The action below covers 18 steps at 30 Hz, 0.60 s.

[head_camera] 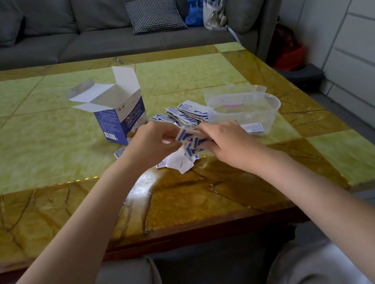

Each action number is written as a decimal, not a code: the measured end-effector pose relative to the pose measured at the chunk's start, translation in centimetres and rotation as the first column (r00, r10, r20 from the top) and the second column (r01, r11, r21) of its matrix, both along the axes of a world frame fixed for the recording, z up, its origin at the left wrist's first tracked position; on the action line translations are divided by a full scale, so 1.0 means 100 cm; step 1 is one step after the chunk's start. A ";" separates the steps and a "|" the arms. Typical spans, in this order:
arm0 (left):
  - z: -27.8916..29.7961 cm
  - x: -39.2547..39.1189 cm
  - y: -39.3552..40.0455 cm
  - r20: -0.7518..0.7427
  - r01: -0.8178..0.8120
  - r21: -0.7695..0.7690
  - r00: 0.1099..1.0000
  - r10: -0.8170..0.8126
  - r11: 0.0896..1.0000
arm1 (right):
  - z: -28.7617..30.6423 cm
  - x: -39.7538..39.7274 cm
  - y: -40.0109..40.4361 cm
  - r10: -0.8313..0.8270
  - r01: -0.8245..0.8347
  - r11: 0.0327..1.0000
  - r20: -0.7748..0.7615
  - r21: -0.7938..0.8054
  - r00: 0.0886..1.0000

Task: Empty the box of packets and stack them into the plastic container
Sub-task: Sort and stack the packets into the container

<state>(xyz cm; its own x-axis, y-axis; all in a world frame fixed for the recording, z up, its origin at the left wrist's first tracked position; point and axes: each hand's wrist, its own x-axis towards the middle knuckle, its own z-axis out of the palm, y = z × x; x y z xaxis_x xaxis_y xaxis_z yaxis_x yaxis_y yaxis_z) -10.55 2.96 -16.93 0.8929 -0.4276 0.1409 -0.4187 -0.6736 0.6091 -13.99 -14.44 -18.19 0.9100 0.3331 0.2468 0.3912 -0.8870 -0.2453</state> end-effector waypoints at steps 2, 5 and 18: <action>-0.004 -0.001 0.002 0.069 -0.145 0.184 0.989 0.135 0.972 | -0.005 0.001 -0.005 -0.014 0.026 0.993 0.103 -0.115 0.995; -0.014 -0.003 0.001 0.014 -0.183 0.558 0.977 0.211 0.809 | -0.009 -0.001 -0.008 0.037 -0.041 0.990 -0.031 -0.132 0.999; -0.011 -0.001 0.004 0.083 -0.281 0.241 0.960 0.268 0.929 | -0.009 0.000 -0.010 0.048 -0.057 0.998 -0.201 -0.037 0.978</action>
